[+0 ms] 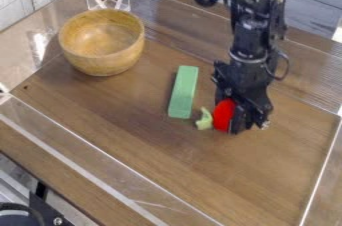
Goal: Move the red object to the left side of the table
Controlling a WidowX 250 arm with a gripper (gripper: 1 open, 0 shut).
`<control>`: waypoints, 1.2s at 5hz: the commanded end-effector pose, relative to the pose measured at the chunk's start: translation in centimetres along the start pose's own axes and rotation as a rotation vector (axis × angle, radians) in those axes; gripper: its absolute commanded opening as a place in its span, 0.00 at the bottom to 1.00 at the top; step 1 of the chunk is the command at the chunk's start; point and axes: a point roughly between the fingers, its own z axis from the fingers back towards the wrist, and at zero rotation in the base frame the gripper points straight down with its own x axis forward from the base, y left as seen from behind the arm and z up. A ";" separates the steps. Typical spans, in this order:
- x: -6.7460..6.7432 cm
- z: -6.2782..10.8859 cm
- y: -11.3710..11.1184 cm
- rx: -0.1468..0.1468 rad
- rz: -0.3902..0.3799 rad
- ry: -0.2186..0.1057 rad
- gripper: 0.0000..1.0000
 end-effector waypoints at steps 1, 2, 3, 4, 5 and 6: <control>0.4 4.5 0.6 0.055 0.029 -0.066 0.00; -1.0 6.2 1.9 0.077 0.087 -0.064 0.00; -2.6 7.3 3.2 0.092 0.133 -0.065 0.00; -5.2 7.9 5.9 0.102 0.181 -0.068 0.00; -7.9 7.8 8.7 0.105 0.238 -0.060 0.00; -10.5 7.5 11.2 0.102 0.297 -0.050 0.00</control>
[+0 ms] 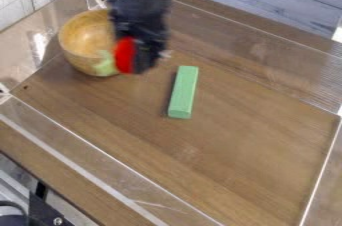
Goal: Move the red object to the left side of the table
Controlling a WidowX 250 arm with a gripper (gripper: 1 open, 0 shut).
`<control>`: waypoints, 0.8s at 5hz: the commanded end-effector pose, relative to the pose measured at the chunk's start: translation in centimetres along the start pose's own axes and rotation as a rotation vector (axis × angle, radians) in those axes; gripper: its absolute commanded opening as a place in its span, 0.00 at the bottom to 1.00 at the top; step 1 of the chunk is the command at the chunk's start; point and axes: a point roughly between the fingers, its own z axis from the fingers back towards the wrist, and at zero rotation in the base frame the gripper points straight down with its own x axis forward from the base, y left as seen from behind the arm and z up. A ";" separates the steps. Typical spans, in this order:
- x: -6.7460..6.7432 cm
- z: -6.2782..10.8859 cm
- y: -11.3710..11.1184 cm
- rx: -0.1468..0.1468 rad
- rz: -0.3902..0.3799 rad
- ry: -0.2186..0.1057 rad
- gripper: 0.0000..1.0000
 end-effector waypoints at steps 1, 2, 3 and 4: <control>-1.2 0.5 3.0 0.014 0.052 -0.042 0.00; -1.9 -0.2 4.8 0.010 0.095 -0.037 0.00; -2.3 -1.4 6.3 -0.006 0.128 -0.034 0.00; -2.6 -2.5 7.6 -0.016 0.161 -0.032 0.00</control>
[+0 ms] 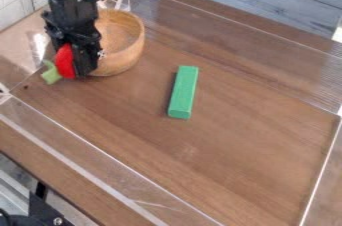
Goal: Move the red object to the left side of the table
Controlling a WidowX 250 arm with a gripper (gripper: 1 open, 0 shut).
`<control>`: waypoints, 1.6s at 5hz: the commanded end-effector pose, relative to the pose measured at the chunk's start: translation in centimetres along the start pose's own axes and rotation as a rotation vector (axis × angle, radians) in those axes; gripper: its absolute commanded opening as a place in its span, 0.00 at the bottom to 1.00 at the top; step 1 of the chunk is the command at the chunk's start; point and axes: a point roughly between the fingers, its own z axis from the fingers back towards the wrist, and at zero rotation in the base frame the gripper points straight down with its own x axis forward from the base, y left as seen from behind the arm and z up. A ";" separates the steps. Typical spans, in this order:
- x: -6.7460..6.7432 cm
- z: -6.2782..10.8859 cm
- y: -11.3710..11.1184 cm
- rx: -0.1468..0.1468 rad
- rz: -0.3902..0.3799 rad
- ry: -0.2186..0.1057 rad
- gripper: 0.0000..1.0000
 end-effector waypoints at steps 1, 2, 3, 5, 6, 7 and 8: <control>0.9 0.5 1.6 0.013 0.024 -0.044 0.00; 1.0 -0.2 2.2 -0.006 0.048 -0.041 0.00; 1.2 -0.8 2.6 -0.017 0.069 -0.035 0.00; 1.7 -1.4 2.9 -0.045 0.099 -0.030 0.00; 1.8 -1.6 3.0 -0.061 0.108 -0.027 0.00; 1.9 -1.6 3.0 -0.078 0.117 -0.025 0.00; 1.9 -1.8 2.9 -0.099 0.128 -0.010 1.00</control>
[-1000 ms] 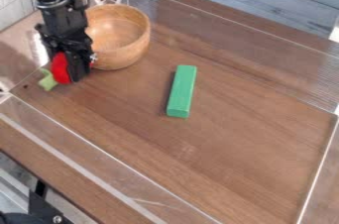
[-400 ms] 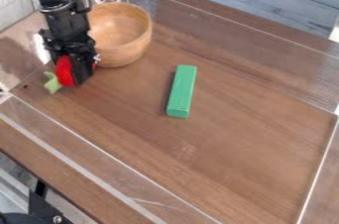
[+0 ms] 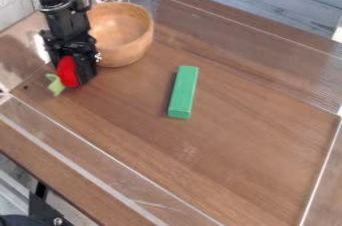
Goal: Move the red object to the left side of the table
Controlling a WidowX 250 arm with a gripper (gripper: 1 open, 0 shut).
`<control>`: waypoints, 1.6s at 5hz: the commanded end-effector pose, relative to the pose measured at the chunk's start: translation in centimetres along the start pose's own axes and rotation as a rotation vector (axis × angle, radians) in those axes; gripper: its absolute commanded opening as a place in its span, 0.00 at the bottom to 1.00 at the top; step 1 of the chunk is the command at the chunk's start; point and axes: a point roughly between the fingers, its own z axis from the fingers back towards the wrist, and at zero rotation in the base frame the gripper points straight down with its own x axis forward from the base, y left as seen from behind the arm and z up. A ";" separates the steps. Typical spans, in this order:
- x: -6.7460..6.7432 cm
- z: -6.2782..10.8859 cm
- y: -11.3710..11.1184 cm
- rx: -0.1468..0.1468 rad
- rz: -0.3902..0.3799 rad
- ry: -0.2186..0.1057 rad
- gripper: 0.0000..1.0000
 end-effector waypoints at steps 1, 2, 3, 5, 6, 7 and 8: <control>0.6 1.4 0.3 -0.002 0.019 -0.032 1.00; 0.5 1.7 -0.1 -0.030 0.035 -0.021 1.00; 0.5 1.9 -0.4 -0.057 0.052 -0.010 1.00; 0.4 2.1 -0.7 -0.094 0.082 0.012 1.00; 0.3 2.2 -0.9 -0.108 0.094 0.022 1.00; 0.3 2.4 -1.1 -0.119 0.105 0.032 1.00; 0.2 2.7 -1.4 -0.131 0.114 0.040 1.00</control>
